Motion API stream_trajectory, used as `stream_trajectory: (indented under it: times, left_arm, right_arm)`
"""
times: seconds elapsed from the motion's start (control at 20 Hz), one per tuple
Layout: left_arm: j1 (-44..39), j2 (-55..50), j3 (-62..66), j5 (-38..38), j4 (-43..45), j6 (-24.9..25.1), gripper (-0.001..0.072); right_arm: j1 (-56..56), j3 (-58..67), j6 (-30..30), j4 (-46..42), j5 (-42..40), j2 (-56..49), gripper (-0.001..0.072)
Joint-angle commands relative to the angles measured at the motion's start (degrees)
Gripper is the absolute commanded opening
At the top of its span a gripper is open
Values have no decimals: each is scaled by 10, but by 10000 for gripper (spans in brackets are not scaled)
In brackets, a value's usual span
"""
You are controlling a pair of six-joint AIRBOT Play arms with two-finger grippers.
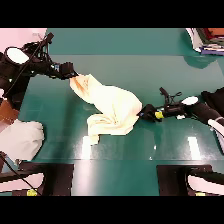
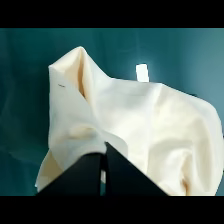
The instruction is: Fold the shirts.
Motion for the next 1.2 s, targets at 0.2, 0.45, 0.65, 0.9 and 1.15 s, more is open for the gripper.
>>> stream_trajectory:
  times: [0.2, 0.45, 0.65, 0.9, 1.15]
  left_arm:
    - [1, 33, 31, -12, 63, 0, 24]
    - [1, 122, 191, -10, 133, 31, 24]
    - [0, 189, 309, 3, 133, 45, 25]
    - [0, 251, 393, 6, 133, 45, 24]
    - [0, 306, 403, 25, 133, 45, 25]
  right_arm:
    - [-3, 110, 19, -78, 0, -14, 17]
    - [-113, 273, 69, -187, 6, 128, 16]
    - [-177, 416, 69, -209, 9, 210, 16]
    - [-216, 534, 68, -213, 55, 269, 16]
    - [-280, 646, 68, -213, 125, 287, 17]
